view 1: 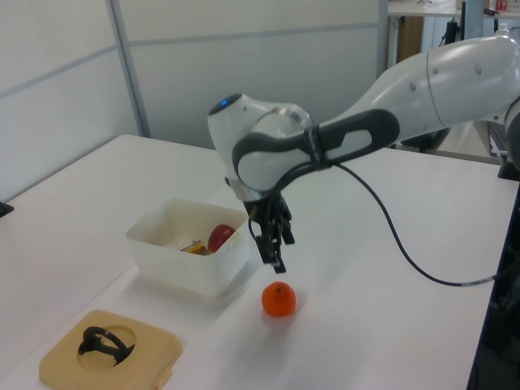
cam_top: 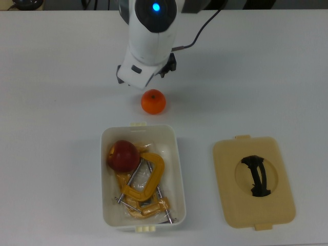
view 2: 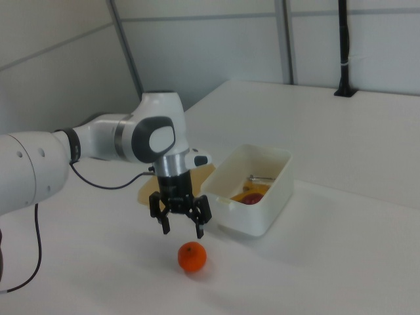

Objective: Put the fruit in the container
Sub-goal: 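Move the gripper to the orange mandarin and close on it, then carry the mandarin over the container and open the gripper inside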

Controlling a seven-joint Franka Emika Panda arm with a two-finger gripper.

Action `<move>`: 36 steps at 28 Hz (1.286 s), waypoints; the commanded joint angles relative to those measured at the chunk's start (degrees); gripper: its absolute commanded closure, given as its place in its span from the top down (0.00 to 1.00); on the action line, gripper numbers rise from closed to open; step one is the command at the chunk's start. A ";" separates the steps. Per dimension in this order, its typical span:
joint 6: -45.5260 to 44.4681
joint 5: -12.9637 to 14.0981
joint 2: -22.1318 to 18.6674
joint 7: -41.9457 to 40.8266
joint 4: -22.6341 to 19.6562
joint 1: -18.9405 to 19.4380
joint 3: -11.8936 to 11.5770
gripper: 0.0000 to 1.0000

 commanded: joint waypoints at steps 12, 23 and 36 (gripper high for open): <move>11.86 -0.67 5.25 2.87 -6.18 1.50 -0.33 1.00; 11.52 0.12 2.00 3.04 -5.65 1.32 -0.42 0.22; 12.04 -1.02 -1.79 2.95 4.97 1.06 -1.21 0.24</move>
